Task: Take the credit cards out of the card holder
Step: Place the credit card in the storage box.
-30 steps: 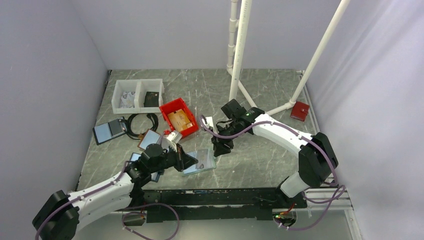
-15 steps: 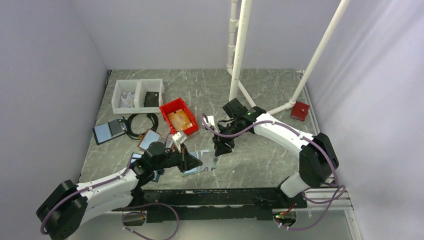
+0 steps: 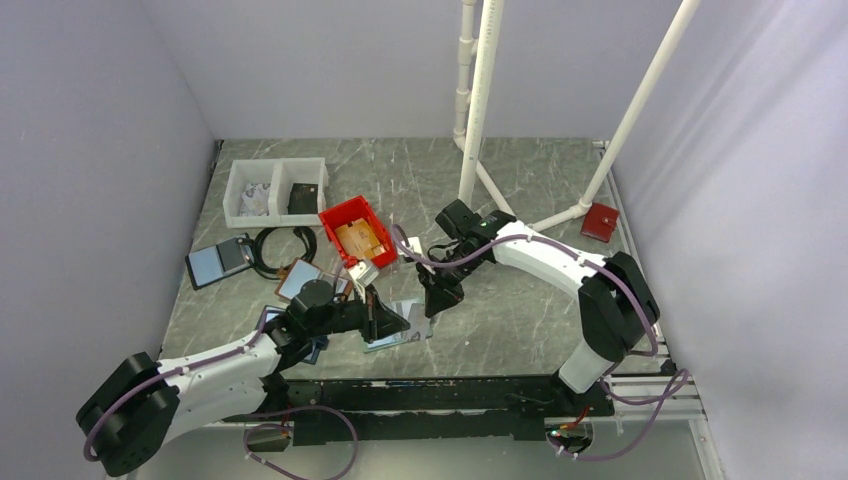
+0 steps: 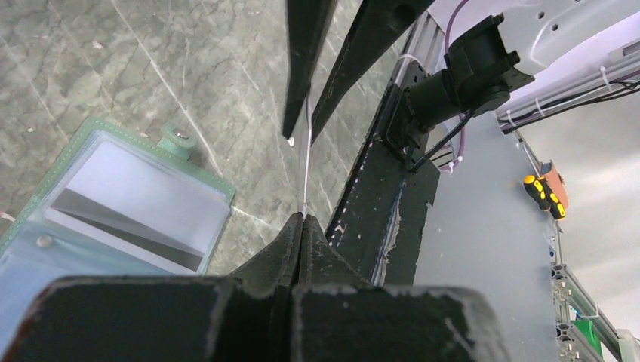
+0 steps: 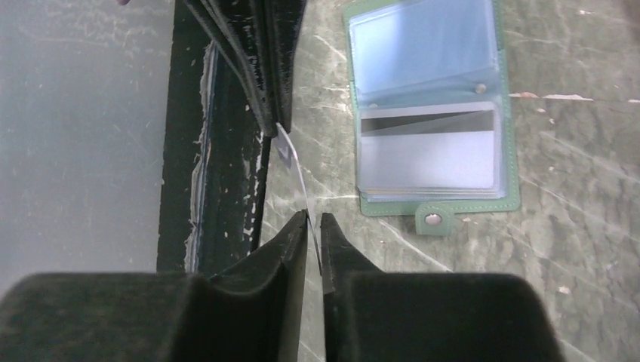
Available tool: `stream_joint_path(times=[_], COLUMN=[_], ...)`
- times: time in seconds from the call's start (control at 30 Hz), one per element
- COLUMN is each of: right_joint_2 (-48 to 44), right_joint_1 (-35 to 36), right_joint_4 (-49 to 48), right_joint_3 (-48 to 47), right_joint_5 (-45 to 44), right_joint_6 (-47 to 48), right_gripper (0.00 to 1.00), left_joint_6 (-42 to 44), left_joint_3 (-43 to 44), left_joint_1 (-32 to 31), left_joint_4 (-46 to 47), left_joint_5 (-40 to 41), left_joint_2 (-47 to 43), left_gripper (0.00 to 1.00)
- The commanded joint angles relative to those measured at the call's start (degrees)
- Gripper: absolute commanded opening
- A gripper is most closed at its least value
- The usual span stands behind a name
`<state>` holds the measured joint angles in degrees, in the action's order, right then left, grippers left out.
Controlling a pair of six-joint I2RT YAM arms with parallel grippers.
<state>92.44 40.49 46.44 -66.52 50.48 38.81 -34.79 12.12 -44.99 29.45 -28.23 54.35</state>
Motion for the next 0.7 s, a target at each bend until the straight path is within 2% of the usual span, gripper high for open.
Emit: stream_joint_path(times=[0.0,0.03,0.1,0.13,0.27,0.33,0.47,0.67], right_joint_2=[2.2,2.5,2.4,2.2,1.8,2.0,2.4,2.8], right_joint_1=[0.6,0.6,0.6,0.6,0.3,0.1,0.0,-0.3], right_joint_4=[3.8,4.4,4.8,4.8,5.0,5.2,5.4,5.6], right_joint_3=[-4.4,-4.7,-4.8,-4.7,-4.7,-4.8,-5.0,-5.1], right_joint_5=[5.0,5.3,5.7,5.8,6.6,7.2,8.3,9.2], right_joint_6=[2.5,2.8,3.2,3.4,3.6,3.8,3.7,3.6], right_gripper=[0.04,0.00,0.00,0.00,0.00,0.00,0.00,0.00], left_joint_6=[1.8,1.8,1.8,1.7,-0.2,-1.3,-2.2,-2.9], left_joint_3=[1.5,1.2,0.7,0.5,-1.3,-3.2,-5.7,-4.8], left_joint_1=[-0.4,-0.4,-0.4,-0.4,-0.4,-0.4,-0.4,-0.4], left_joint_4=[2.3,2.1,1.2,0.6,0.3,3.5,8.3,14.4], left_joint_5=[-0.2,0.2,1.7,2.5,4.5,4.2,3.5,1.9], left_joint_2=[-1.0,-1.4,-2.5,-3.2,-6.3,-7.2,-5.8,0.7], left_gripper=[0.00,0.00,0.01,0.06,0.45,0.57,0.59,0.54])
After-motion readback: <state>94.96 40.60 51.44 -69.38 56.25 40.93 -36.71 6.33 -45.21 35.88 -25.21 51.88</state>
